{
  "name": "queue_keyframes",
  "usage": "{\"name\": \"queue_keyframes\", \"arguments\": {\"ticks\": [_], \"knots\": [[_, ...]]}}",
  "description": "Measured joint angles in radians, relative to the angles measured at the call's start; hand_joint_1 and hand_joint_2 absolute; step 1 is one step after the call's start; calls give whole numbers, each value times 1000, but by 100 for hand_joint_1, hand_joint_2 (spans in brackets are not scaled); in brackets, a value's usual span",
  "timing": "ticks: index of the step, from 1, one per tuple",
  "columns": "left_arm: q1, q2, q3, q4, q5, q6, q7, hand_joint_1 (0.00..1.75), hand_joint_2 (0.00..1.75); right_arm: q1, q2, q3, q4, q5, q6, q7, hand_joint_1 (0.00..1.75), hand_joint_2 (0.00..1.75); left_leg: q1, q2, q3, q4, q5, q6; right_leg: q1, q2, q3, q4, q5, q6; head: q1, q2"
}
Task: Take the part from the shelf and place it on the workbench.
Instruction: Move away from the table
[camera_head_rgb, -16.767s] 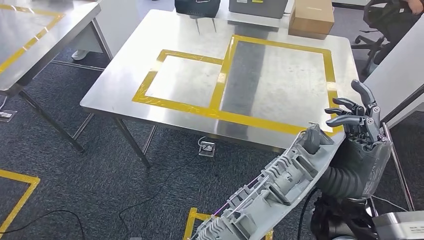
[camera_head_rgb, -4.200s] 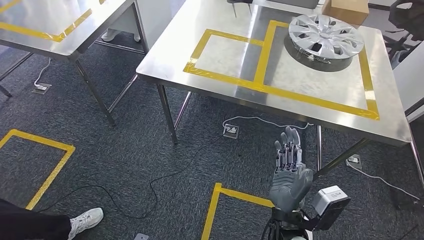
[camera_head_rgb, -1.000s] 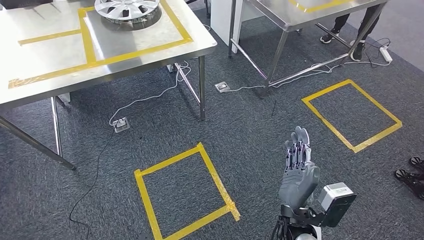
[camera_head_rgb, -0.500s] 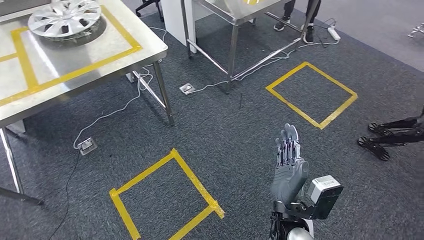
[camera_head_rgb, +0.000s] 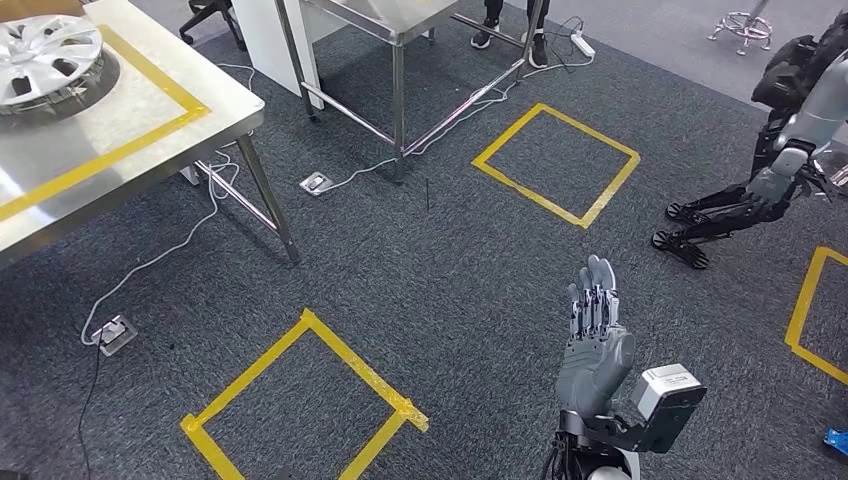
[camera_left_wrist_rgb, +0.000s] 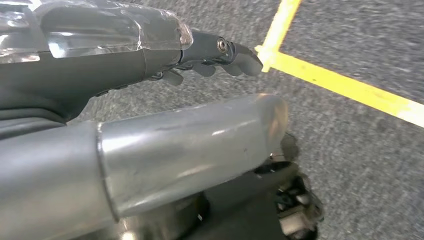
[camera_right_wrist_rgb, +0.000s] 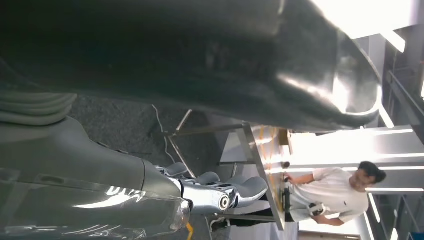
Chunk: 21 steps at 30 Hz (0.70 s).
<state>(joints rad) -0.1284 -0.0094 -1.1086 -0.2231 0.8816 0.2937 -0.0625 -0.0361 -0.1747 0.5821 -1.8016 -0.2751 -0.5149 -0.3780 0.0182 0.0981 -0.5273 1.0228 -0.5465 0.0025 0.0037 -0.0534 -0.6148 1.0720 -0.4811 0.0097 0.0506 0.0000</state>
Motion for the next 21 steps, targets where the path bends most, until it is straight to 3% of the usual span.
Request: {"name": "queue_keyframes", "arguments": {"ticks": [2, 4, 6, 8, 10, 11, 12, 13, 15, 17, 19, 20, 21], "knots": [[-1, -3, 0, 0, 0, 0, -1, 0, 0, -1, 0, 0, 0, 0, 0, 0, 0, 0, -2, 16, 5, -4, -4, -9, 12, -24, 25, -51, 1, -15, 3, 0], [-3, -5, 0, 0, 0, 0, -2, 0, 0, 1, 0, 0, 0, 0, 0, 0, 0, 0, -1, 21, 13, -9, -8, -21, 13, -7, 30, -63, 2, -25, 5, 0], [-4, -6, 0, 0, 0, 0, -2, 0, 0, 0, 0, 0, 0, 0, 0, 0, 0, 0, 2, -45, 8, 17, -31, -28, 8, 11, 41, -80, 8, -36, 1, 0], [-2, -5, 0, 0, 0, 0, -2, 0, 0, -4, 3, -1, 0, 0, 1, -1, 0, 0, 3, -112, -44, 122, -83, -29, 7, 30, 48, -87, 10, -45, -13, 0], [3, -4, 0, 0, 0, 0, -2, 0, 0, -3, 6, -1, 2, -1, 1, -1, 0, 0, 0, -112, -119, 245, -120, -28, 9, 58, 49, -85, 7, -50, -27, 0], [5, -4, 0, 0, 0, 0, -2, 0, 0, -2, 7, -1, 3, -1, 1, -1, 0, 0, 0, -107, -141, 267, -112, -28, 10, 74, 50, -84, 5, -51, -31, 0], [6, -3, 0, 1, 0, 0, -2, 0, 0, -1, 7, -1, 4, -1, 1, -1, 0, 0, 0, -106, -144, 251, -82, -28, 10, 90, 53, -81, 2, -50, -35, 0], [6, -3, 0, 1, 0, 0, -2, 0, 0, -1, 8, -1, 5, -1, 1, -1, 0, 0, 0, -113, -129, 199, -37, -27, 9, 105, 56, -78, -2, -49, -39, 0], [7, -2, 0, 1, 0, 0, -2, 0, 0, -2, 8, -1, 6, -1, 1, -1, 0, 0, 7, -175, -83, 78, 33, -25, 5, 132, 57, -66, -13, -41, -47, 0], [8, 0, 0, 1, 0, 0, -2, 0, 0, -3, 9, -1, 8, -1, 1, -2, 0, 0, 10, -218, -58, 20, 44, -21, -1, 159, 49, -57, -20, -28, -51, 0], [9, 1, 0, 1, 0, 0, -2, 0, 0, -3, 9, 0, 8, -1, 0, -3, 0, 0, 5, -196, -51, 10, 38, -15, -7, 188, 43, -57, -18, -15, -52, 0], [9, 2, 0, 1, 0, 0, -2, 0, 0, -2, 9, 0, 8, -1, 0, -4, 0, 0, 6, -179, -45, 4, 38, -10, -7, 184, 41, -55, -21, -10, -51, 0], [9, 3, 0, 1, 0, 0, -3, 0, 0, -3, 9, 0, 9, -1, 0, -5, 0, 0, 6, -160, -37, -2, 37, -5, -6, 166, 33, -38, -31, -5, -47, 0]]}}
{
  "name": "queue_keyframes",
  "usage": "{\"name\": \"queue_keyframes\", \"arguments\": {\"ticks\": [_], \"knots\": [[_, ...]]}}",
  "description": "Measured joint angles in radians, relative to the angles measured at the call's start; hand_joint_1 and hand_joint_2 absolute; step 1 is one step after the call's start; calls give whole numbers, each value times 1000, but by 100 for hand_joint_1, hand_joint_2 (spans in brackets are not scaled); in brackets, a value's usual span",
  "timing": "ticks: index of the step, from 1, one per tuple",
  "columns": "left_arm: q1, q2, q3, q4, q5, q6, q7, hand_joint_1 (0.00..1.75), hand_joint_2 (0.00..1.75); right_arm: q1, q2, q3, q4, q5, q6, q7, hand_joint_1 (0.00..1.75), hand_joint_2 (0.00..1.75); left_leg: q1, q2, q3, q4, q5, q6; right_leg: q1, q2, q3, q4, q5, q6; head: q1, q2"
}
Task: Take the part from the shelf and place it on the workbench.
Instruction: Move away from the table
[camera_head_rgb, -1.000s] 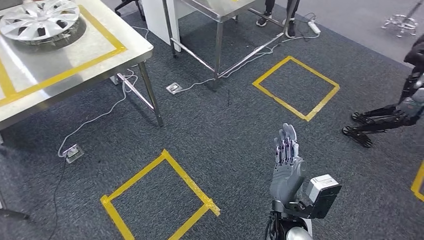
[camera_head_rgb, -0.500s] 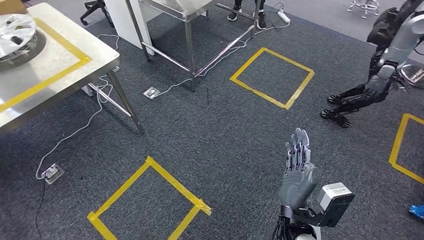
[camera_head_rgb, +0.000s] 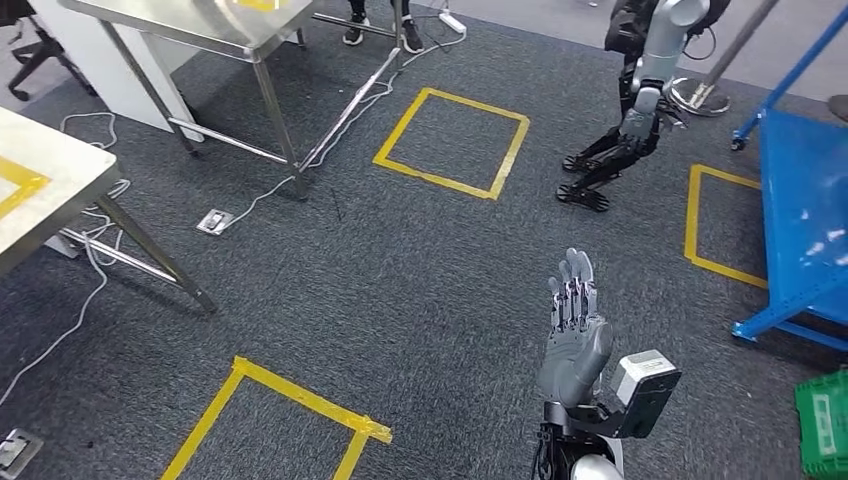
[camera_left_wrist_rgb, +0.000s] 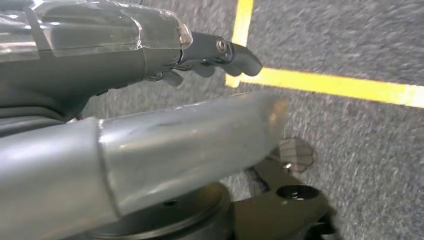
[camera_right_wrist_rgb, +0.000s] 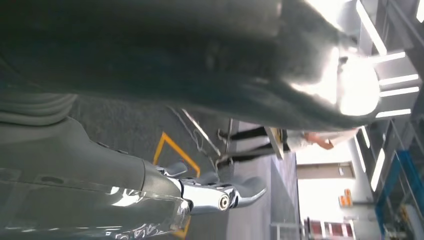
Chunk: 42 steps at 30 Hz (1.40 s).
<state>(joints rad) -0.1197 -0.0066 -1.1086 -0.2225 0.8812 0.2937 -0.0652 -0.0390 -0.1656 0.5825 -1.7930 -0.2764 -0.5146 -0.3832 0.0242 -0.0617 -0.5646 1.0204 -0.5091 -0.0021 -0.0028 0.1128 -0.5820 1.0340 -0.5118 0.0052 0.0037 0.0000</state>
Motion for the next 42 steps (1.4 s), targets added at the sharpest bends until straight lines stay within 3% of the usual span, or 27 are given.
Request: {"name": "queue_keyframes", "arguments": {"ticks": [3, 5, 6, 7, 9, 11, 13, 14, 16, 17, 18, 20, 21, 23, 24, 25, 27, 29, 30, 31, 33, 35, 36, 37, 39, 40, 42], "knots": [[1, 2, 0, 0, -1, 0, -1, 0, 0, -4, 0, 0, 1, 0, 1, -2, 0, 0, -3, 64, 20, -10, -9, 12, 0, -88, -86, 162, -72, 15, 24, 0], [2, 3, 0, 0, -2, 0, -1, 0, 0, -2, 0, 1, 5, 0, 2, -2, 0, 0, -6, 103, 28, -9, -20, 12, -6, -107, -141, 252, -88, 21, 31, 0], [1, 3, 0, 0, -2, 0, -1, 0, 0, 0, 0, 1, 7, -1, 2, -2, 0, 0, -7, 119, 34, -9, -25, 11, -7, -112, -143, 245, -68, 21, 33, 0], [-1, 4, 0, 0, -2, 0, -1, 0, 0, 1, 0, 1, 8, -1, 2, -2, 0, 0, -7, 132, 40, -9, -30, 8, -8, -117, -125, 201, -33, 20, 35, 0], [-6, 3, 0, 0, -3, 0, -2, 0, 0, 1, 0, 0, 9, -2, 2, -2, 0, 0, -8, 151, 53, -11, -40, 2, -2, -147, -60, 68, 31, 10, 40, 0], [-10, 1, 0, -1, -3, 0, -2, 0, 0, 0, 0, 0, 8, -2, 2, -3, 0, 0, -9, 165, 59, -14, -47, -8, 9, -173, -22, -8, 44, -4, 43, 0], [-12, 0, 0, -1, -3, -1, -2, 0, 0, 1, 0, 0, 8, -2, 2, -3, 0, 0, -8, 178, 66, -19, -51, -19, 17, -166, -18, -18, 36, -16, 41, 0], [-13, -1, 0, -1, -3, -1, -2, 0, 0, 2, 0, 0, 7, -2, 2, -3, 0, 0, -6, 165, 71, -18, -56, -25, 16, -159, -14, -25, 37, -22, 39, 0], [-14, -2, 0, -1, -4, -1, -3, 0, 0, -1, 0, -1, 6, -2, 2, -4, 0, 0, -3, 101, 56, 27, -87, -31, 12, -144, 0, -39, 40, -34, 33, 0], [-13, -2, 0, -1, -4, -1, -3, 0, 0, -3, 1, -1, 5, -2, 2, -5, 0, 0, -2, 65, 28, 83, -114, -31, 9, -136, 6, -43, 40, -39, 27, 0], [-11, -2, 0, -1, -4, -1, -3, 0, 0, -5, 2, -1, 6, -2, 3, -5, 0, 0, -3, 49, -11, 152, -142, -30, 10, -126, 9, -44, 38, -44, 19, 0], [-7, -1, 0, -1, -4, -1, -2, 0, 0, -4, 3, -1, 8, -2, 3, -5, 0, 0, -5, 52, -85, 261, -164, -30, 13, -99, 13, -43, 33, -49, 6, 0], [-5, -1, 0, 0, -4, -1, -2, 0, 0, -4, 3, -1, 9, -2, 3, -5, 0, 0, -5, 54, -100, 265, -143, -29, 14, -84, 17, -42, 30, -49, 2, 0], [-5, -1, 0, 0, -4, -1, -2, 0, 0, -3, 4, -1, 10, -2, 3, -5, 0, 0, -5, 37, -79, 168, -53, -25, 14, -54, 26, -36, 21, -45, -5, 0], [-5, 0, 0, 0, -4, -1, -2, 0, 0, -3, 4, -1, 11, -2, 3, -5, 0, 0, -3, 7, -59, 107, -16, -23, 14, -42, 30, -31, 14, -41, -9, 0], [-5, 0, 0, 0, -4, -1, -2, 0, 0, -4, 5, -1, 11, -3, 3, -5, 0, 0, 0, -19, -38, 55, 5, -21, 12, -29, 30, -25, 8, -36, -10, 0], [-4, 1, 0, 0, -3, -1, -2, 0, 0, -6, 6, 0, 11, -3, 3, -5, 0, 0, 0, -44, -19, 16, 3, -17, 7, -3, 24, -20, 4, -24, -10, 0], [-3, 2, 0, 0, -1, -1, -2, 0, 0, -7, 5, 0, 11, -3, 4, -5, 0, 0, -3, -17, -10, 6, 1, -9, 0, 17, 17, -21, 4, -13, -9, 0], [-3, 2, 0, 0, 0, -1, -2, 0, 0, -7, 5, 0, 11, -3, 4, -5, 0, 0, -3, -1, -5, 1, 1, -4, 0, 6, 12, -12, -3, -8, -7, 0], [-4, 2, 0, 0, 0, -1, -2, 0, 0, -8, 5, 0, 11, -2, 4, -5, 0, 0, -3, 17, 1, -5, 1, 1, 1, -18, -2, 15, -18, -3, 0, 0], [-3, 1, 0, 0, 0, -1, -1, 0, 0, -10, 5, 0, 11, -2, 4, -5, 0, 0, -5, 56, 12, -12, -4, 9, 2, -80, -60, 125, -68, 7, 15, 0], [-1, 1, 0, 0, 1, -2, 1, 0, 0, -8, 5, 1, 13, -2, 4, -5, 0, 0, -8, 93, 19, -12, -13, 12, -1, -104, -123, 236, -102, 13, 25, 0], [-1, 1, 0, 0, 1, -2, 1, 0, 0, -6, 5, 1, 15, -2, 4, -5, 0, 0, -9, 109, 23, -12, -18, 11, -3, -108, -135, 251, -94, 14, 28, 0], [-2, 1, 0, 0, 1, -2, 1, 0, 0, -4, 5, 1, 16, -2, 4, -5, 0, 0, -9, 122, 29, -12, -23, 10, -4, -112, -126, 226, -66, 13, 31, 0], [-6, 0, 0, 0, 2, -2, 1, 0, 0, -1, 5, 1, 16, -2, 4, -5, 0, 0, -9, 143, 42, -13, -33, 5, 0, -138, -64, 99, 4, 4, 36, 0], [-7, -1, 0, 0, 2, -2, 1, 0, 0, -1, 5, 0, 16, -2, 4, -5, 0, 0, -10, 152, 47, -14, -37, 1, 5, -155, -33, 38, 25, -2, 39, 0], [-9, -4, 0, -1, 2, -3, 1, 0, 0, 0, 5, 0, 15, -1, 4, -5, 0, 0, -12, 166, 51, -15, -43, -8, 16, -174, -6, -15, 26, -14, 42, 0]]}}
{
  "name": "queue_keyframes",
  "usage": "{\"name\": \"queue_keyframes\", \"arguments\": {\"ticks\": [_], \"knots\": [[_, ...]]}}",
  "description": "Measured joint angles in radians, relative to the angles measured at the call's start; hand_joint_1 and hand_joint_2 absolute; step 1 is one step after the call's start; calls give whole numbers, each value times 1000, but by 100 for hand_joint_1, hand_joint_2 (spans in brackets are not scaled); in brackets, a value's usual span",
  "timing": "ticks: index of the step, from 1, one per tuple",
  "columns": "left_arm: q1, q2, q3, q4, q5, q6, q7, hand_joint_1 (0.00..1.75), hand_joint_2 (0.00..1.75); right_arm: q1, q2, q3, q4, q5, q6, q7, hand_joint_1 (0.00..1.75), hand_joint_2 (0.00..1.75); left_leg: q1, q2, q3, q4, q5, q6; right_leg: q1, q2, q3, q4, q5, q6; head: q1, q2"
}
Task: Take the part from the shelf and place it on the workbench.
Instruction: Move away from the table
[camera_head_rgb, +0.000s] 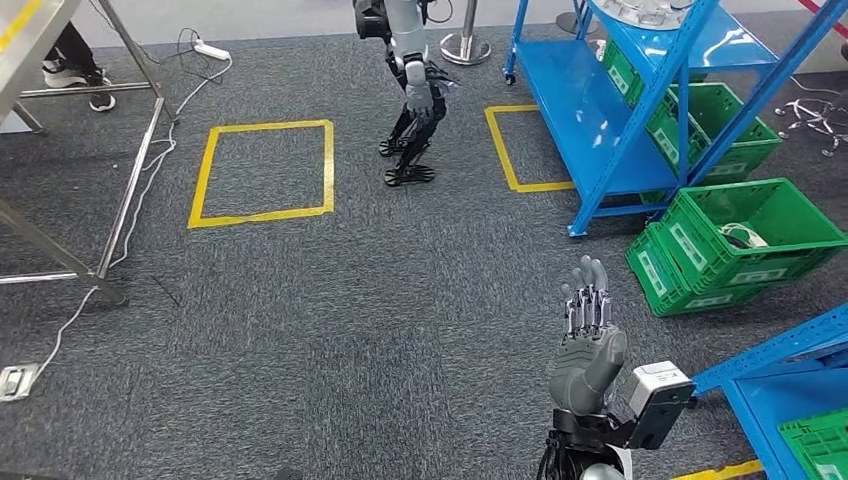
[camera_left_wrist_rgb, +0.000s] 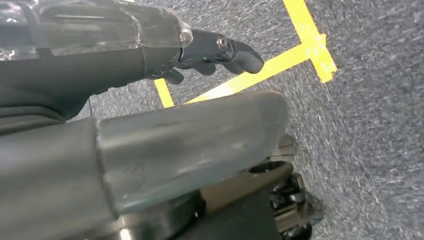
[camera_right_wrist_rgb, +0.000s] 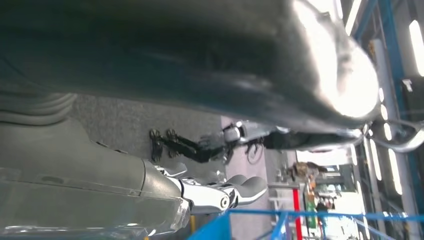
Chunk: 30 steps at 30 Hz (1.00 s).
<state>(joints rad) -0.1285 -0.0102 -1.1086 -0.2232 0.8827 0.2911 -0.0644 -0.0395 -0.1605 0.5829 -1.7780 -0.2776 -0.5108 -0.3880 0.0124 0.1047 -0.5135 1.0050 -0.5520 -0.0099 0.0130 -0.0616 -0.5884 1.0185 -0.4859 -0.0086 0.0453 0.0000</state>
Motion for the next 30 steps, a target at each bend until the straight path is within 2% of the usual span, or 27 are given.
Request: {"name": "queue_keyframes", "arguments": {"ticks": [2, 4, 5, 6, 7, 8, 9, 10, 11, 12, 13, 14, 15, 16, 17, 18, 19, 21, 22, 23, 24, 25, 26, 27, 28, 29, 30], "knots": [[-2, -3, 0, 0, 0, -1, 0, 0, 0, 2, 0, 0, -1, 1, 0, 0, 0, 0, 2, 10, 8, -3, -6, -11, 2, 15, 5, -11, -1, -10, -2, 0], [-4, -4, 0, 0, 0, -1, -1, 0, 0, 2, 0, -1, -3, 2, -1, 0, 0, 0, 7, -43, 4, 22, -27, -19, -3, 32, 18, -27, 3, -20, -7, 0], [-4, -5, 0, 0, 0, -1, -2, 0, 0, 0, 0, -1, -4, 2, -1, 0, 0, 0, 8, -79, -15, 64, -49, -22, -6, 40, 25, -34, 5, -24, -11, 0], [-4, -5, 0, 0, 0, -1, -2, 0, 0, -1, 0, -1, -5, 2, -2, 0, 0, 0, 8, -109, -47, 125, -75, -22, -6, 49, 27, -35, 4, -28, -19, 0], [-2, -4, 0, 0, 0, -1, -2, 0, 0, -2, 0, -1, -4, 2, -2, 0, 0, 0, 7, -116, -88, 194, -100, -23, -5, 60, 28, -35, 3, -31, -26, 0], [0, -4, 0, 0, 0, -1, -2, 0, 0, 0, 0, -1, -4, 2, -2, 0, 0, 0, 7, -115, -126, 250, -112, -24, -4, 74, 29, -33, 1, -33, -32, 0], [2, -4, 0, 0, 0, -1, -2, 0, 0, 1, 0, -1, -4, 2, -2, 0, 0, 0, 7, -113, -150, 277, -106, -24, -3, 88, 30, -32, -2, -34, -37, 0], [4, -4, 0, 0, 0, -1, -2, 0, 0, 2, 0, 0, -3, 2, -2, 0, 0, 0, 7, -112, -156, 265, -79, -24, -3, 104, 33, -29, -5, -33, -40, 0], [4, -4, 0, 0, 0, -1, -2, 0, 0, 3, 0, 0, -3, 2, -2, 0, 0, 0, 7, -118, -144, 218, -35, -23, -3, 119, 37, -27, -9, -31, -45, 0], [4, -3, 0, 0, 0, -1, -2, 0, 0, 3, 0, 0, -3, 2, -2, 0, 0, 0, 9, -143, -122, 154, 7, -21, -5, 131, 40, -23, -14, -28, -49, 0], [4, -3, 0, 1, 0, -1, -2, 0, 0, 2, 0, 0, -3, 2, -2, 0, 0, 0, 13, -178, -99, 95, 36, -19, -6, 144, 40, -16, -20, -22, -51, 0], [4, -2, 0, 1, 0, -2, -2, 0, 0, 1, 0, 0, -2, 2, -2, 0, 0, 0, 15, -207, -82, 54, 49, -17, -8, 156, 36, -11, -24, -16, -53, 0], [5, -2, 0, 1, 0, -2, -2, 0, 0, 1, 0, 0, -2, 2, -2, 0, 0, 0, 16, -226, -72, 34, 47, -14, -12, 169, 31, -8, -26, -9, -52, 0], [6, -1, 0, 1, 1, -3, -2, 0, 0, 0, 0, 0, -1, 2, -2, 0, 0, 0, 15, -225, -68, 27, 42, -11, -15, 183, 27, -6, -26, -3, -51, 0], [7, -1, 0, 0, 1, -4, -2, 0, 0, 1, 0, 1, -1, 2, -2, 0, 0, 0, 13, -208, -65, 23, 39, -7, -18, 197, 23, -8, -25, 3, -51, 0], [8, -1, 0, 0, 2, -4, -2, 0, 0, 2, 0, 1, -1, 2, -2, 0, 0, 0, 13, -191, -60, 18, 39, -2, -18, 190, 20, -5, -28, 8, -49, 0], [7, -1, 0, 0, 2, -4, -2, 0, 0, 1, 0, 1, -1, 1, -2, 0, 0, 0, 13, -172, -54, 12, 38, 3, -16, 167, 11, 11, -38, 13, -44, 0], [8, -2, 0, 0, 2, -4, -3, 0, 0, -2, 0, 1, 0, 0, -2, 0, 0, 0, 11, -128, -42, 4, 34, 14, -14, 99, -36, 103, -83, 22, -27, 0], [9, -2, 0, 0, 2, -4, -3, 0, 0, -3, 0, 2, 1, -2, -1, 0, 0, 0, 9, -106, -38, 4, 29, 17, -16, 79, -71, 168, -110, 27, -19, 0], [10, -1, 0, 1, 2, -4, -3, 0, 0, -2, 0, 3, 3, -3, -1, 0, 0, 0, 7, -85, -35, 4, 25, 19, -18, 71, -104, 227, -128, 30, -15, 0], [10, -1, 0, 1, 2, -4, -2, 0, 0, 1, 1, 3, 5, -4, -1, 0, 0, 0, 6, -67, -31, 4, 20, 19, -20, 67, -125, 260, -130, 33, -13, 0], [10, -1, 0, 1, 2, -4, -2, 0, 0, 3, 1, 3, 7, -4, -2, 0, 0, 0, 5, -51, -26, 4, 15, 18, -22, 63, -127, 258, -112, 33, -10, 0], [8, -1, 0, 1, 2, -4, -2, 0, 0, 5, 0, 3, 8, -5, -2, 0, 0, 0, 5, -37, -20, 4, 10, 16, -23, 59, -110, 219, -79, 32, -8, 0], [6, -1, 0, 1, 2, -4, -2, 0, 0, 6, 0, 2, 9, -5, -2, 0, 0, 0, 5, -27, -13, 4, 5, 13, -22, 50, -79, 154, -39, 29, -6, 0], [4, -2, 0, 0, 2, -5, -2, 0, 0, 6, 0, 2, 10, -6, -2, 0, 0, 0, 4, -18, -7, 3, 1, 10, -18, 34, -46, 92, -13, 25, -4, 0], [2, -2, 0, 0, 1, -5, -2, 0, 0, 5, 0, 1, 10, -6, -2, 0, 0, 0, 3, -11, -3, 3, -3, 6, -13, 20, -20, 40, 0, 19, -1, 0], [0, -4, 0, 0, 0, -5, -3, 0, 0, 5, 0, 0, 10, -8, -3, 0, 0, 0, 2, -5, -1, 2, -6, 1, -8, 9, -4, 10, 1, 13, 0, 0]]}}
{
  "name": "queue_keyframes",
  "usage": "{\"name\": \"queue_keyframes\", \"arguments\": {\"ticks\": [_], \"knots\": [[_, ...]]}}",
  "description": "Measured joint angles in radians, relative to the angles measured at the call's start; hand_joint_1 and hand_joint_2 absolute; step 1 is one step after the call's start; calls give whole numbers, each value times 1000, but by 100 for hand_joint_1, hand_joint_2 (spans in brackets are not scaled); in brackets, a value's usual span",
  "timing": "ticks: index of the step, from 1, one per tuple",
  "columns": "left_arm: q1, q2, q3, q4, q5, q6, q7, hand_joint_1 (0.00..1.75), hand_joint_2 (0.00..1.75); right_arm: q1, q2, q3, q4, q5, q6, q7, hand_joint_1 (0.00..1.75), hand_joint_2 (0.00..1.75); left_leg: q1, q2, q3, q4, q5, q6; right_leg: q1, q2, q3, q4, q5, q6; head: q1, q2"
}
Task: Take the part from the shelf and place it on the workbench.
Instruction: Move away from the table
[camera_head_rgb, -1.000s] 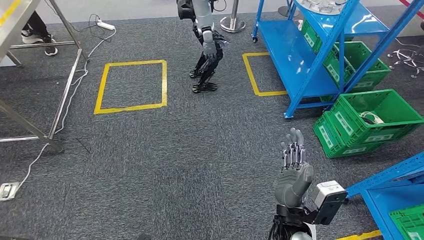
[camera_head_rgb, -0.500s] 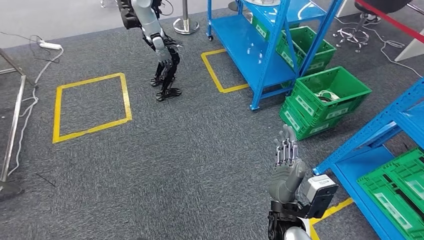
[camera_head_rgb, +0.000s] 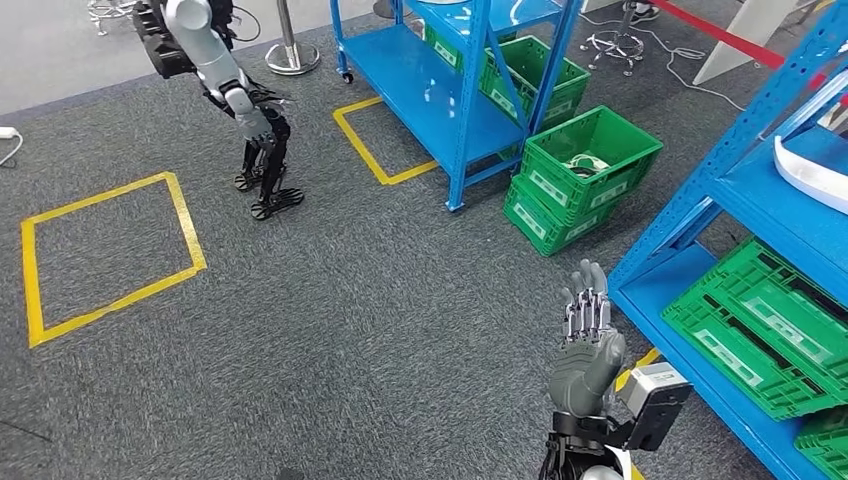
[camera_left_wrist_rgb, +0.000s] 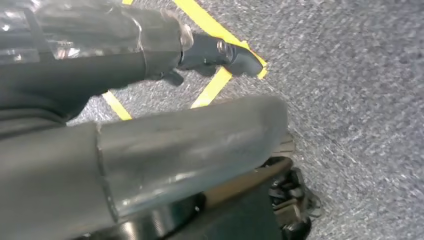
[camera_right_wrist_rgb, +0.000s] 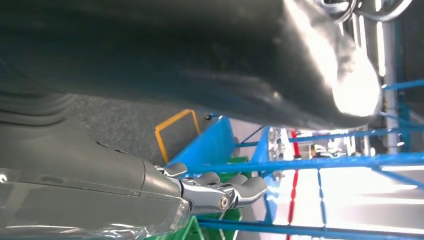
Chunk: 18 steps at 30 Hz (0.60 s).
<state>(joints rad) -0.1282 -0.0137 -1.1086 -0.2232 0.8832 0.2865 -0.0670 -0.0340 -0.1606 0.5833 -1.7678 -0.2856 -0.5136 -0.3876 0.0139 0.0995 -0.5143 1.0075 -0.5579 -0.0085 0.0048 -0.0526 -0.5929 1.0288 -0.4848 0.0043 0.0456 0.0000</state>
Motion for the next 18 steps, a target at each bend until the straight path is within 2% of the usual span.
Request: {"name": "queue_keyframes", "arguments": {"ticks": [2, 3, 5, 6, 7, 8, 9, 10, 11, 12, 13, 14, 15, 16, 18], "knots": [[-2, -2, 0, 0, -2, -1, 0, 0, 0, 2, 0, -2, 3, -7, -6, 0, 0, 0, 0, 13, 4, -2, -4, -10, 7, 3, 7, -15, -11, -11, -2, 0], [-3, -3, 0, 0, -2, -1, 0, 0, 0, 4, -1, -4, 7, -12, -9, 1, 0, 0, 2, 9, 8, -2, -8, -16, 5, 10, 11, -20, -10, -16, -3, 0], [-5, -4, 0, 0, -3, -1, -2, 0, 0, 2, -1, -12, 22, -27, -16, 2, 0, 0, 6, -45, -2, 33, -33, -25, 0, 25, 23, -33, -7, -26, -8, 0], [-5, -4, 0, 0, -4, -1, -2, 0, 0, 0, -2, -16, 36, -36, -19, 1, 0, 0, 8, -79, -26, 82, -57, -27, -3, 33, 28, -38, -6, -30, -15, 0], [-5, -4, 0, 0, -4, -1, -3, 0, 0, -3, -2, -20, 55, -45, -20, -2, 0, 0, 7, -103, -62, 148, -83, -27, -3, 42, 29, -39, -7, -34, -23, 0], [-2, -4, 0, 0, -4, -1, -3, 0, 0, -4, -2, -24, 78, -56, -20, -5, 0, 0, 7, -109, -103, 215, -105, -27, -2, 54, 30, -38, -8, -37, -30, 0], [0, -4, 0, 0, -4, -1, -3, 0, 0, -4, -2, -28, 105, -66, -20, -9, 0, 0, 6, -109, -136, 261, -111, -28, -1, 67, 31, -38, -10, -39, -36, 0], [3, -4, 0, 0, -4, -1, -3, 0, 0, -3, -2, -34, 132, -77, -18, -11, 0, 0, 6, -107, -153, 270, -96, -27, -1, 82, 32, -37, -11, -38, -40, 0], [4, -4, 0, 0, -3, -1, -3, 0, 0, -3, -3, -40, 163, -90, -17, -12, 0, 0, 6, -109, -151, 243, -62, -26, -1, 97, 35, -35, -14, -37, -44, 0], [4, -4, 0, 0, -3, -1, -3, 0, 0, -5, -3, -49, 199, -104, -13, -15, 0, 0, 7, -124, -133, 183, -15, -25, -3, 111, 39, -32, -18, -33, -49, 0], [4, -3, 0, 0, -2, -1, -3, 0, 0, -7, -4, -58, 240, -120, -6, -21, 0, 0, 10, -155, -112, 124, 21, -23, -3, 123, 41, -29, -24, -29, -53, 0], [3, -3, 0, 0, -2, -1, -3, 0, 0, -11, -5, -66, 284, -135, 2, -28, 0, 0, 13, -183, -91, 69, 41, -20, -4, 135, 40, -24, -29, -23, -56, 0], [4, -3, 0, 0, -1, -1, -3, 0, 0, -17, -5, -74, 330, -148, 11, -39, 0, 0, 15, -205, -76, 36, 48, -17, -7, 147, 38, -21, -31, -16, -56, 0], [5, -3, 0, 0, 0, -1, -2, 0, 0, -22, -6, -82, 374, -159, 19, -47, 0, 0, 14, -211, -70, 28, 40, -13, -9, 160, 33, -21, -32, -10, -55, 0], [5, -3, 0, 0, 3, -2, 0, 0, 0, -31, -6, -95, 460, -173, 32, -59, 0, 0, 13, -183, -61, 17, 37, -4, -15, 184, 28, -24, -30, 2, -54, 0]]}}
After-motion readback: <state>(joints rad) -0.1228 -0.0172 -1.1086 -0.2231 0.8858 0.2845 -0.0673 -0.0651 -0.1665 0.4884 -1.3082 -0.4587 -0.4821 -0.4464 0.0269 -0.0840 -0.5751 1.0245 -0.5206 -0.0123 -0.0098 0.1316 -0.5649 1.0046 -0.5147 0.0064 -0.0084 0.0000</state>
